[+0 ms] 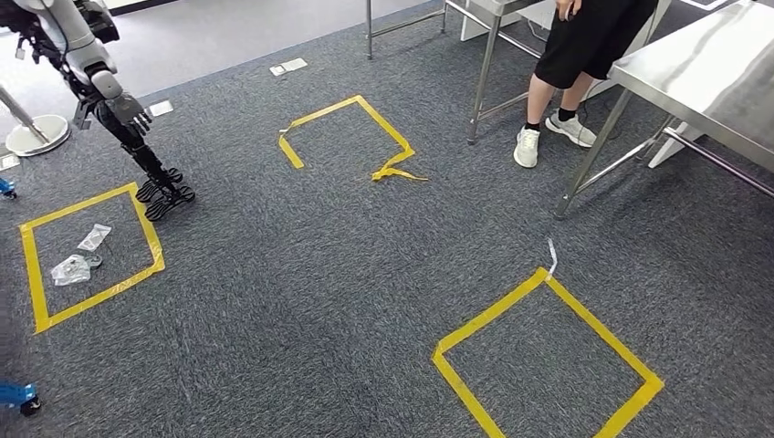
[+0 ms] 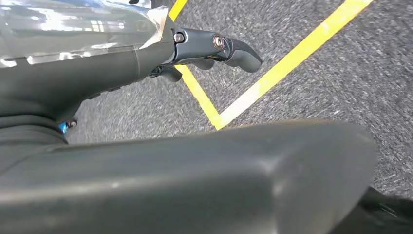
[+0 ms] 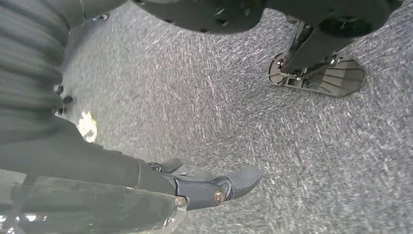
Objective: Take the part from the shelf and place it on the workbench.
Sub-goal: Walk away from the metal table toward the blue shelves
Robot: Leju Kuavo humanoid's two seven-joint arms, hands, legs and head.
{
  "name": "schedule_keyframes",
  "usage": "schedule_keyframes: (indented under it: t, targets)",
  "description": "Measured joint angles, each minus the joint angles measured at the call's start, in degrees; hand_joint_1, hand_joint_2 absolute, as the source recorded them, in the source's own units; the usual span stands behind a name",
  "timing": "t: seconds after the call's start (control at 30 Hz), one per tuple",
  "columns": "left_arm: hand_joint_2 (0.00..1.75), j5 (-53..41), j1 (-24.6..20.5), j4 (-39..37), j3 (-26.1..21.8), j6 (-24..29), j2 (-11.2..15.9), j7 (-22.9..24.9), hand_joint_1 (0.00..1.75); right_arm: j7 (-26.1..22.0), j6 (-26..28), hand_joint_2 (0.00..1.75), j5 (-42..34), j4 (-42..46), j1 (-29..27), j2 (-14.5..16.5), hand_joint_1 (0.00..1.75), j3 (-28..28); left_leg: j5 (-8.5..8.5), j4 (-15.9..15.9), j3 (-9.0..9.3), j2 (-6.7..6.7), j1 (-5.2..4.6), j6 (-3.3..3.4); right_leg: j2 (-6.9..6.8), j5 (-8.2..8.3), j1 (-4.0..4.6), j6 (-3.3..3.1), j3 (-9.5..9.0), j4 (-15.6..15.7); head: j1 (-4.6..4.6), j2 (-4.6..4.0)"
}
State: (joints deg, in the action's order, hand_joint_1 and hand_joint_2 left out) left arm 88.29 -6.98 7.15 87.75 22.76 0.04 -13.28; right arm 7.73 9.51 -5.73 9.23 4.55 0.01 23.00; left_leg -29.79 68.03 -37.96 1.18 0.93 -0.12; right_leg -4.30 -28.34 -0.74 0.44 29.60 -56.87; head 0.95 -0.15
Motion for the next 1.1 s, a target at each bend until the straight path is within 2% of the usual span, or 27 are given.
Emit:
schedule_keyframes:
  t: [0.07, 0.1, 0.13, 0.17, 0.2, 0.27, 0.3, 0.33, 0.4, 0.43, 0.47, 0.5, 0.53, 0.57, 0.6, 0.63, 0.7, 0.73, 0.77, 0.83, 0.87, 0.9, 0.93, 0.97, 1.0, 1.07, 1.1]
  targets:
    - [0.00, -0.03, -0.18, 0.03, 0.00, -0.11, -0.09, 0.01, 0.00, 0.37, -0.02, 1.75, 0.22, 0.00, 0.23, 0.01, 0.00, 0.28, 2.34, -6.93, 3.78, 2.57, -0.02, 0.12, -1.10, -0.38, 0.38, 0.49, -0.13, -0.16, -0.06, 0.00]
    - [0.00, -0.06, -0.28, 0.04, 0.01, -0.26, -0.13, 0.01, 0.00, 0.46, -0.03, 1.75, 0.27, 0.00, 0.30, -0.04, 0.00, 0.42, 2.68, -8.65, 4.71, 3.26, -0.14, 0.38, -1.63, -0.60, 0.61, 0.83, -0.17, -0.23, -0.21, 0.00]
    - [0.00, -0.13, -0.34, 0.05, 0.01, -0.41, -0.16, 0.02, 0.00, 0.49, -0.03, 1.75, 0.28, 0.00, 0.34, -0.09, 0.00, 0.55, 2.58, -9.17, 4.88, 3.17, -0.37, 0.74, -2.20, -0.77, 0.77, 1.13, -0.30, -0.24, -0.36, 0.00]
    - [0.00, -0.17, -0.33, 0.05, 0.01, -0.55, -0.14, 0.02, 0.00, 0.45, -0.03, 1.75, 0.29, 0.01, 0.42, -0.11, 0.00, 0.67, 2.68, -9.21, 4.80, 2.28, -0.52, 1.22, -2.85, -0.90, 0.83, 1.42, -0.53, -0.21, -0.49, 0.01]
    - [0.00, -0.21, -0.25, 0.04, 0.01, -0.64, -0.10, 0.03, 0.00, 0.39, -0.03, 1.75, 0.32, 0.01, 0.53, -0.14, 0.00, 0.80, 2.80, -9.30, 4.77, 1.60, -0.60, 1.66, -2.75, -1.09, 0.69, 1.75, -0.66, -0.37, -0.56, 0.01]
    - [0.00, -0.28, -0.16, 0.03, 0.01, -0.68, 0.00, 0.03, 0.00, 0.18, -0.02, 1.75, 0.43, 0.02, 0.65, -0.17, 0.00, 0.99, 3.19, -9.49, 4.69, 0.31, -0.54, 2.51, -0.14, -2.62, 0.41, 2.02, 0.18, -2.76, -0.61, 0.01]
    - [0.00, -0.36, -0.20, 0.03, 0.01, -0.69, 0.02, 0.02, 0.00, 0.05, -0.02, 1.75, 0.48, 0.02, 0.67, -0.19, 0.00, 1.05, 3.37, -9.53, 4.60, -0.27, -0.47, 2.86, 1.77, -4.13, 0.28, 1.89, 1.57, -5.69, -0.69, 0.00]
    - [0.00, -0.45, -0.26, 0.02, 0.01, -0.72, 0.02, 0.01, 0.00, -0.07, -0.02, 1.75, 0.52, 0.02, 0.70, -0.21, 0.00, 1.09, 3.49, -9.53, 4.44, -0.93, -0.53, 3.10, 3.11, -5.87, 0.27, 1.61, 3.33, -9.57, -0.76, 0.00]
    - [0.00, -0.62, -0.31, 0.02, 0.02, -0.76, -0.06, -0.01, 0.00, -0.21, -0.02, 1.75, 0.57, 0.02, 0.89, -0.22, 0.00, 1.14, 3.65, -9.51, 4.20, -2.49, -0.68, 3.36, 3.85, -8.21, 0.29, 1.47, 6.58, -16.49, -0.81, 0.00]
    - [0.00, -0.67, -0.26, 0.02, 0.02, -0.78, -0.09, -0.01, 0.00, -0.21, -0.02, 1.75, 0.59, 0.02, 0.97, -0.24, 0.00, 1.15, 3.70, -9.49, 4.18, -3.37, -0.73, 3.41, 3.94, -8.09, 0.25, 1.73, 7.00, -17.35, -0.82, 0.00]
    - [0.00, -0.69, -0.22, 0.02, 0.03, -0.78, -0.11, -0.01, 0.00, -0.21, -0.01, 1.75, 0.60, 0.02, 1.02, -0.25, 0.00, 1.16, 3.75, -9.49, 4.22, -4.27, -0.74, 3.39, 4.08, -7.09, 0.16, 2.12, 6.32, -15.87, -0.81, 0.00]
    - [0.00, -0.71, -0.19, 0.02, 0.03, -0.79, -0.11, -0.02, 0.00, -0.19, 0.01, 1.75, 0.61, 0.02, 1.01, -0.28, 0.00, 1.16, 3.80, -9.47, 4.29, -5.20, -0.72, 3.32, 4.51, -5.43, 0.02, 2.57, 4.70, -12.36, -0.84, 0.00]
    - [0.00, -0.73, -0.18, 0.02, 0.03, -0.81, -0.13, -0.03, 0.00, -0.14, 0.03, 1.75, 0.62, 0.01, 0.91, -0.32, 0.00, 1.17, 3.87, -9.44, 4.31, -6.07, -0.73, 3.17, 5.74, -3.75, -0.17, 2.94, 2.81, -8.03, -0.86, 0.00]
    - [0.00, -0.73, -0.19, 0.02, 0.03, -0.83, -0.15, -0.04, 0.00, -0.10, 0.05, 1.75, 0.63, -0.01, 0.81, -0.34, 0.00, 1.19, 3.94, -9.38, 4.22, -6.90, -0.82, 2.93, 6.84, -2.43, -0.30, 3.03, 1.30, -4.42, -0.85, 0.00]
    - [0.00, -0.75, -0.19, 0.02, 0.03, -0.84, -0.17, -0.06, 0.00, -0.06, 0.06, 1.75, 0.63, -0.03, 0.70, -0.36, 0.00, 1.19, 4.05, -9.35, 4.06, -7.57, -0.89, 2.62, 7.73, -1.62, -0.36, 2.94, 0.38, -2.01, -0.83, 0.00]
    - [0.00, -0.77, -0.15, 0.02, 0.04, -0.85, -0.19, -0.08, 0.00, -0.03, 0.07, 1.75, 0.63, -0.04, 0.59, -0.36, 0.00, 1.20, 4.18, -9.37, 3.86, -8.12, -0.94, 2.27, 8.22, -1.34, -0.28, 2.64, 0.07, -1.01, -0.80, 0.00]
    - [0.00, -0.79, 0.07, 0.02, 0.05, -0.83, -0.20, -0.10, 0.00, -0.03, 0.08, 1.75, 0.63, -0.05, 0.58, -0.30, 0.00, 1.21, 4.46, -9.48, 3.49, -8.80, -0.80, 1.56, 7.21, -0.99, -0.20, 1.82, -0.11, -0.79, -0.77, 0.00]
    - [0.00, -0.79, 0.18, 0.02, 0.05, -0.81, -0.20, -0.11, 0.00, -0.04, 0.08, 1.75, 0.63, -0.05, 0.61, -0.28, 0.00, 1.22, 4.22, -9.17, 3.25, -7.92, -0.79, 1.29, 6.65, -0.76, -0.26, 1.39, -0.26, -0.62, -0.74, 0.00]
    - [0.00, -0.77, 0.22, 0.02, 0.05, -0.78, -0.21, -0.14, 0.00, -0.09, 0.09, 1.75, 0.63, -0.05, 0.62, -0.28, 0.00, 1.22, 3.34, -7.97, 2.62, -6.39, -0.79, 1.05, 5.99, -0.56, -0.40, 0.91, -0.36, -0.44, -0.59, 0.00]
    - [0.00, -0.69, 0.09, 0.02, 0.05, -0.75, -0.26, -0.26, 0.00, -0.16, 0.09, 1.75, 0.67, -0.05, 0.42, -0.37, 0.00, 1.21, -0.13, -2.14, -0.09, -2.79, -0.74, 0.69, 4.41, -0.49, -0.35, 0.20, -0.40, -0.28, -0.30, 0.00]
    - [0.00, -0.63, 0.02, 0.02, 0.05, -0.75, -0.28, -0.33, 0.00, -0.19, 0.09, 1.75, 0.70, -0.06, 0.26, -0.42, 0.00, 1.21, -1.98, 1.80, -1.95, -1.98, -0.59, 0.48, 3.50, -0.57, -0.24, -0.04, -0.39, -0.28, -0.19, 0.00]
    - [0.00, -0.59, 0.02, 0.02, 0.05, -0.75, -0.29, -0.37, 0.00, -0.19, 0.10, 1.75, 0.74, -0.07, 0.12, -0.46, 0.00, 1.21, -3.13, 4.98, -3.45, -1.71, -0.42, 0.27, 2.60, -0.65, -0.13, -0.15, -0.38, -0.29, -0.19, 0.00]
    - [0.00, -0.56, 0.09, 0.02, 0.05, -0.75, -0.30, -0.39, 0.00, -0.19, 0.12, 1.75, 0.76, -0.07, 0.04, -0.47, 0.00, 1.22, -3.29, 6.52, -4.16, -1.55, -0.24, 0.08, 1.79, -0.70, -0.08, -0.21, -0.38, -0.29, -0.18, 0.00]
    - [0.00, -0.54, 0.17, 0.02, 0.05, -0.74, -0.31, -0.40, 0.00, -0.19, 0.16, 1.75, 0.77, -0.07, 0.02, -0.43, 0.00, 1.23, -2.39, 5.81, -3.72, -1.33, -0.03, -0.11, 1.05, -0.75, -0.08, -0.23, -0.42, -0.30, -0.16, 0.00]
    - [0.00, -0.53, 0.22, 0.02, 0.05, -0.71, -0.30, -0.40, 0.00, -0.20, 0.21, 1.75, 0.77, -0.07, 0.03, -0.36, 0.00, 1.23, -0.73, 2.94, -2.14, -0.80, 0.16, -0.23, 0.38, -0.85, -0.10, -0.16, -0.51, -0.31, -0.15, 0.00]
    - [0.00, -0.53, 0.10, 0.03, 0.05, -0.62, -0.34, -0.40, 0.00, -0.21, 0.27, 1.75, 0.78, -0.07, 0.03, -0.21, 0.00, 1.24, 2.22, -4.76, 2.13, 1.64, 0.25, -0.23, -0.82, -1.25, 0.15, 0.31, -0.69, -0.51, -0.11, 0.00]
    - [0.00, -0.52, -0.03, 0.04, 0.04, -0.58, -0.38, -0.40, 0.00, -0.21, 0.28, 1.75, 0.80, -0.07, 0.03, -0.20, 0.00, 1.25, 2.85, -7.31, 3.52, 2.51, 0.11, -0.01, -1.35, -1.50, 0.36, 0.66, -0.73, -0.59, -0.23, 0.00]
